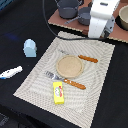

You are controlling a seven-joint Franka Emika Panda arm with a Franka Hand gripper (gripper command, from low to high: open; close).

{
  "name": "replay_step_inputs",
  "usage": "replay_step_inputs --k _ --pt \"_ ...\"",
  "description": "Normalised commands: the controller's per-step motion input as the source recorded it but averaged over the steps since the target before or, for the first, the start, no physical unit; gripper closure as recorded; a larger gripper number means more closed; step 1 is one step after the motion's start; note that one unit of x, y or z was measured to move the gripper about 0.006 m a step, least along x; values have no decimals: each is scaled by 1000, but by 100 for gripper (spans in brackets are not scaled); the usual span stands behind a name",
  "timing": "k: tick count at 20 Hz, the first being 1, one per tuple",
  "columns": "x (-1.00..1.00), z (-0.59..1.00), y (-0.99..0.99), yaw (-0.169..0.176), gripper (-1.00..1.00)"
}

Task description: Interact with the objects in diverse but meaningful ways.

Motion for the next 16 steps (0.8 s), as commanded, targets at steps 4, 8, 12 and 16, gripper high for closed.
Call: replay_step_inputs --k 4,8,12,16 --pt "-531 190 -425 -6 100" --pt "-545 72 -513 0 100" --pt "-619 -9 -534 0 100" --pt "-631 0 -535 0 100"
